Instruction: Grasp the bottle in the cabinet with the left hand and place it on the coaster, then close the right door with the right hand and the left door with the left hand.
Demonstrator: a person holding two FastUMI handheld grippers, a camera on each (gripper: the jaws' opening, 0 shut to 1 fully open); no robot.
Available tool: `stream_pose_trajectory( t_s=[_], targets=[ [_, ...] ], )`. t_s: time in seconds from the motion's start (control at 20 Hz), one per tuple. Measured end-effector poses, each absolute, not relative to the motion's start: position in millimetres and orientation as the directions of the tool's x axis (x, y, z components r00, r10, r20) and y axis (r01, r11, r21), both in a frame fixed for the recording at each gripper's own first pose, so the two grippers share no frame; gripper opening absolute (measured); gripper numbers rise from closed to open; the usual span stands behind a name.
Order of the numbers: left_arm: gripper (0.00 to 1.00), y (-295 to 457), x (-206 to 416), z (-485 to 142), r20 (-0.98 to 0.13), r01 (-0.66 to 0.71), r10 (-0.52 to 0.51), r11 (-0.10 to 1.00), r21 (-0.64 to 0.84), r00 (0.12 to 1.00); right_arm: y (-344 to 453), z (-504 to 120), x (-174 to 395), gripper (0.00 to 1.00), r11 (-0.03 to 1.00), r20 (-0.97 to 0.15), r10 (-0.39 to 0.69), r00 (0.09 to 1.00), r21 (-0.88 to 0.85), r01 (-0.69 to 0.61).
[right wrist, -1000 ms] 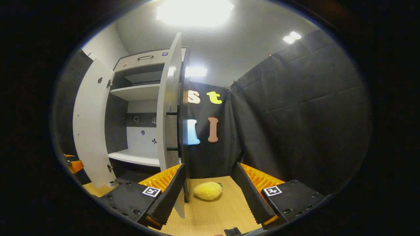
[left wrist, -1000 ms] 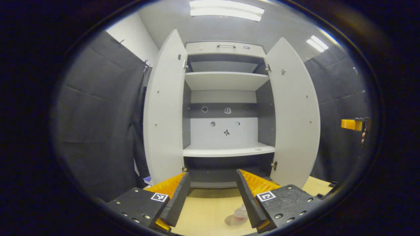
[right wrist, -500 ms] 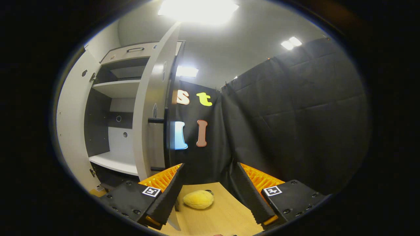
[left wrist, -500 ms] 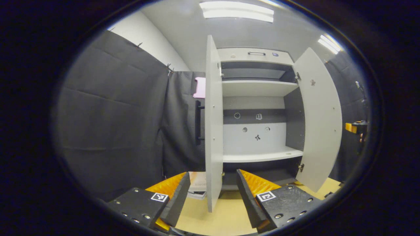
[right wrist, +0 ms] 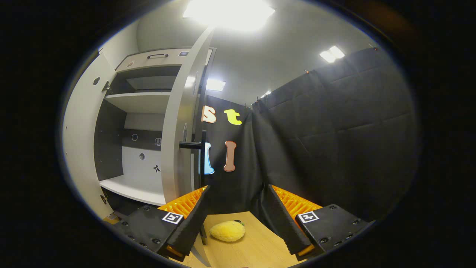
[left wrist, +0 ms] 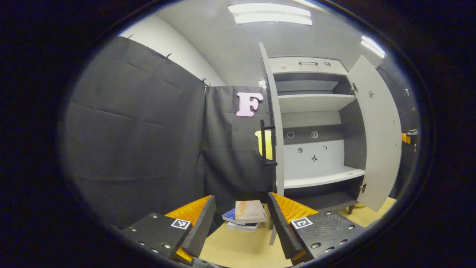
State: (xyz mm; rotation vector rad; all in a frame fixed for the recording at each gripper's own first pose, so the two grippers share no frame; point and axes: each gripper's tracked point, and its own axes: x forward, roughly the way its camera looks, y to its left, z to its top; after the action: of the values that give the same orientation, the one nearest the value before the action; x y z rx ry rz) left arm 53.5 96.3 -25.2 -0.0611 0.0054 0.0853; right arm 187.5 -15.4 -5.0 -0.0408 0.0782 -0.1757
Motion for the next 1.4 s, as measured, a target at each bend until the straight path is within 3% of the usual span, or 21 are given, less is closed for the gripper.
stream_pose_trajectory(
  t_s=[0.1,0.15,0.3,0.35,0.4,0.45,0.85,1.4],
  targets=[
    [0.87,101,61,-29,-0.010,-0.076,0.076,0.995,-0.067,0.997,-13,-5,187,0.96,0.983,-0.078,-0.182,0.980,-0.045,0.179],
    [0.82,103,65,-30,-0.011,-0.070,0.070,0.995,-0.074,0.998,-10,-5,186,0.96,0.982,-0.080,-0.186,0.979,-0.046,0.183],
    [0.82,104,78,-36,-0.011,-0.046,0.045,0.994,-0.094,0.999,1,-4,184,0.96,0.983,-0.081,-0.182,0.980,-0.036,0.180],
    [0.87,105,82,-37,-0.009,-0.039,0.038,0.994,-0.098,0.999,7,-4,182,0.96,0.985,-0.079,-0.174,0.982,-0.027,0.172],
    [0.82,105,87,-38,-0.008,-0.032,0.031,0.994,-0.101,0.999,14,-3,181,0.91,0.987,-0.076,-0.163,0.984,-0.019,0.162],
    [0.82,104,92,-39,-0.008,-0.024,0.024,0.994,-0.104,1.000,21,-3,180,0.95,0.988,-0.074,-0.152,0.986,-0.014,0.151],
    [0.82,100,115,-46,0.000,0.030,-0.030,0.992,-0.126,1.000,78,-3,176,0.96,0.998,-0.064,-0.067,0.996,-0.002,0.067],
    [0.82,144,110,-60,-0.029,-0.039,0.036,0.991,-0.126,0.999,173,-12,215,0.96,0.996,-0.069,0.091,0.993,0.022,-0.090]
  ],
)
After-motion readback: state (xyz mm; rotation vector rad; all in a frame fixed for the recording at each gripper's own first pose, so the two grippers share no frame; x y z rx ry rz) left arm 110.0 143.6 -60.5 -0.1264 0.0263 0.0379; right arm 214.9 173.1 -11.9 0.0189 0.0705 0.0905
